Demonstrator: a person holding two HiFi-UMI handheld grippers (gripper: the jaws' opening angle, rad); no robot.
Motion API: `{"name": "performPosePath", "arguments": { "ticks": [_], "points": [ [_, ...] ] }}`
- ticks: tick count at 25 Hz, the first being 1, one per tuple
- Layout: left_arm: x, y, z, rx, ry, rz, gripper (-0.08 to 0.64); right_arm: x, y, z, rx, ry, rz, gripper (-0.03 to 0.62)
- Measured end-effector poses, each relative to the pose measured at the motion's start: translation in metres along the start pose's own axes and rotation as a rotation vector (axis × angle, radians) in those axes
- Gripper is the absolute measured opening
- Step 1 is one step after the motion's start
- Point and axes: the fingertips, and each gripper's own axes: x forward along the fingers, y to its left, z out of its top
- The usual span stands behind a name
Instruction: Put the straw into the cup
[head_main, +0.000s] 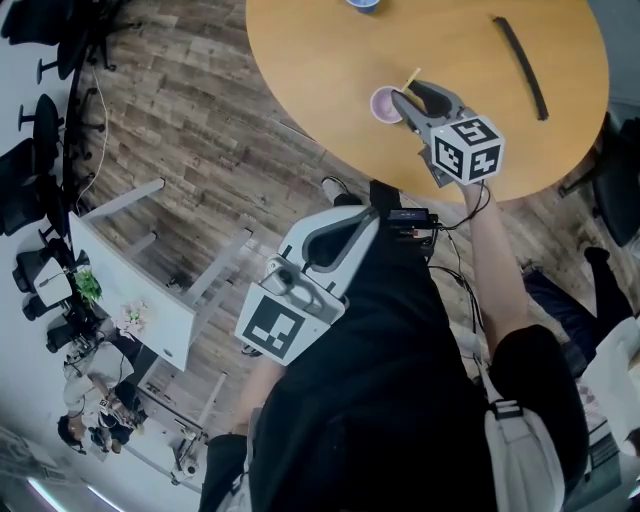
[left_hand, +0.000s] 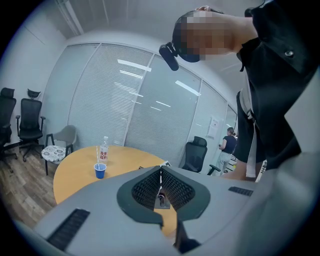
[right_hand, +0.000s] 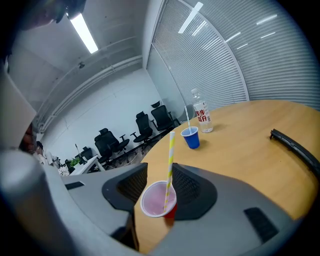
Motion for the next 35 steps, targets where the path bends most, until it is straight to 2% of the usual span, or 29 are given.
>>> {"name": "performPosePath", "arguments": {
  "ticks": [9, 25, 31, 35],
  "points": [
    [0.002, -0.001, 0.004, 0.009, -0.010, -0.012, 0.018, -0.001, -0.009, -0.002, 0.023, -0.006, -0.030, 0.202],
    [0.000, -0.002, 0.003, 0.016, -0.010, -0.018, 0.018, -0.017, -0.020, -0.005, 0.060, -0.011, -0.046, 0.206],
    [-0.032, -0.009, 0.000, 0.048, -0.037, -0.041, 0.018, -0.045, 0.007, -0.004, 0.052, -0.041, -0.099, 0.204],
    [-0.058, -0.009, 0.006, 0.069, -0.096, -0.080, 0.018, -0.069, 0.041, 0.003, 0.027, -0.077, -0.129, 0.147]
  ]
}}
